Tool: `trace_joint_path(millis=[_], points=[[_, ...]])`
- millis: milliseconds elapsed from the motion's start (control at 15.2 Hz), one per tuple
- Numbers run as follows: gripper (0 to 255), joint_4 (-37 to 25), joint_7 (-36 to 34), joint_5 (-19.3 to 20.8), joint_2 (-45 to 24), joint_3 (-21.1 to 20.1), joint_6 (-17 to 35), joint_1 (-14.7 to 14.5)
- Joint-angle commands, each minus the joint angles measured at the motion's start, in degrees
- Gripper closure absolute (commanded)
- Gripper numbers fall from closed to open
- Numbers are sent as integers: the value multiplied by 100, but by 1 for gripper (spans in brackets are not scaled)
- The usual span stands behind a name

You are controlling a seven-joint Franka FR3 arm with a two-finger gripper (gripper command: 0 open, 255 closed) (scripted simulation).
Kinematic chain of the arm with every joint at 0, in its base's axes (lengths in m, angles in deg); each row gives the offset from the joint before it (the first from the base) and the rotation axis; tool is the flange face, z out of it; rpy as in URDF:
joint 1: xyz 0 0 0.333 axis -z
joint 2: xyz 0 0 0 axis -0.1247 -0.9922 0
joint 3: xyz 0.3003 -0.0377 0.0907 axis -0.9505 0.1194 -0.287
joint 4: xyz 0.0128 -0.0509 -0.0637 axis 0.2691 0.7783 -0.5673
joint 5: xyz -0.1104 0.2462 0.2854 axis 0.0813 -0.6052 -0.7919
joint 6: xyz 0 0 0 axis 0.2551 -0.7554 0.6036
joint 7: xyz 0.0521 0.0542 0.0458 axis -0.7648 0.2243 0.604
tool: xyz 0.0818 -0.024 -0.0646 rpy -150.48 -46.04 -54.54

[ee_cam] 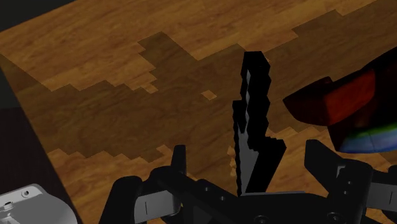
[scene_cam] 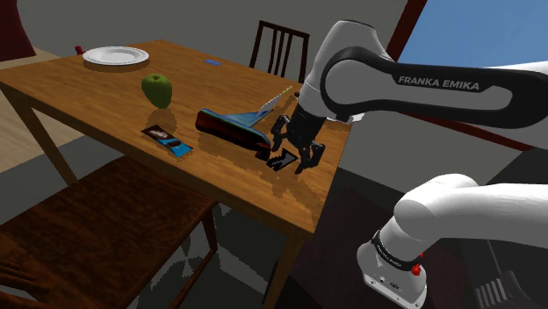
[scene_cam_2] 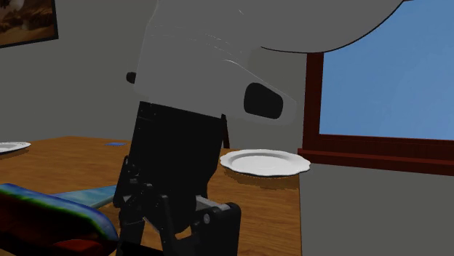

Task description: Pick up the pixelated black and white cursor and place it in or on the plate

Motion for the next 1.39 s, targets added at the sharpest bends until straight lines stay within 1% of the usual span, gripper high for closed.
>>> trace_joint_path(millis=[0, 198, 264, 858, 1320], points=[[0, 4, 0, -4, -2, -5, 8, -1], [0, 3, 0, -3, -2, -4, 7, 0], [255, 3, 0, -3, -2, -4, 7, 0], [255, 4, 0, -4, -2, -5, 8, 0], [255, -463, -133, 213, 55, 208, -508, 63]])
